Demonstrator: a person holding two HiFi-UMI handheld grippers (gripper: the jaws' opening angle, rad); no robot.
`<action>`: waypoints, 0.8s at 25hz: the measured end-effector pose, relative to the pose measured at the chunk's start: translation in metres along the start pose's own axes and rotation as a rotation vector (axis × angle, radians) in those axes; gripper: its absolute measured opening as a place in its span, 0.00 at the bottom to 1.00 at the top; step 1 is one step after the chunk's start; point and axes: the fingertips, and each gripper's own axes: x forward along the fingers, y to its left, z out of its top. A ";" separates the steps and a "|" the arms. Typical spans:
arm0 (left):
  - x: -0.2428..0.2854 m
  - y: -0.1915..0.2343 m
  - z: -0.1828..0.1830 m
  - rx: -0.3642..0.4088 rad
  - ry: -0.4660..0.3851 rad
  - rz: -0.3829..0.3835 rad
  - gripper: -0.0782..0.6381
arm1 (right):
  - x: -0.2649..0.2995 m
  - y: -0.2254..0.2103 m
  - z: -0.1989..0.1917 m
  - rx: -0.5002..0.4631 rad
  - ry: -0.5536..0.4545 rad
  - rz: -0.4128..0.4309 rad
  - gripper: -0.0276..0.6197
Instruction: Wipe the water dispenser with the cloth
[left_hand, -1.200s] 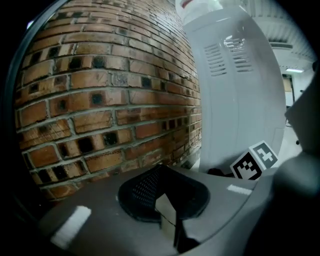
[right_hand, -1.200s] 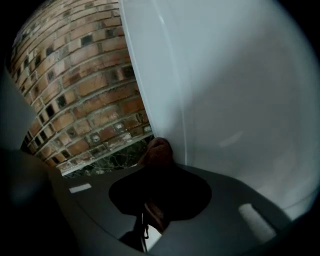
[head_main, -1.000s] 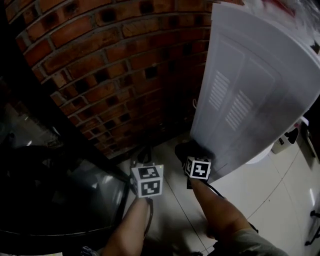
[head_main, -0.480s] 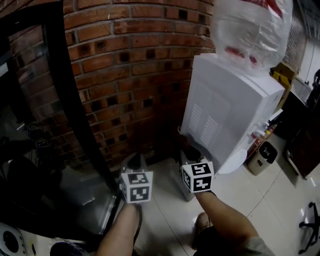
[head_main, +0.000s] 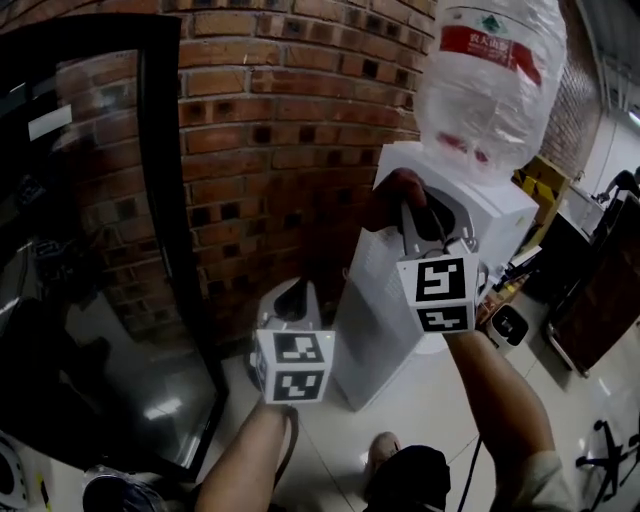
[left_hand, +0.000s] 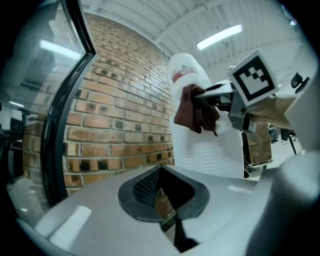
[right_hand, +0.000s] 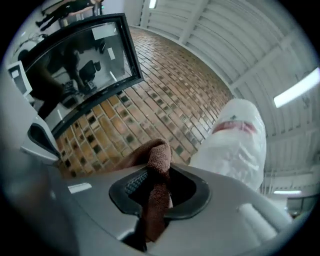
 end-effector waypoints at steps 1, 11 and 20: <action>-0.002 -0.004 0.007 0.007 -0.009 -0.008 0.11 | 0.004 -0.011 0.007 -0.037 -0.002 -0.021 0.17; -0.009 -0.006 0.021 -0.001 -0.016 -0.038 0.11 | 0.046 -0.042 -0.001 -0.344 0.156 -0.104 0.17; -0.001 -0.004 0.002 0.008 0.025 -0.035 0.11 | 0.052 -0.022 -0.024 -0.561 0.233 -0.104 0.17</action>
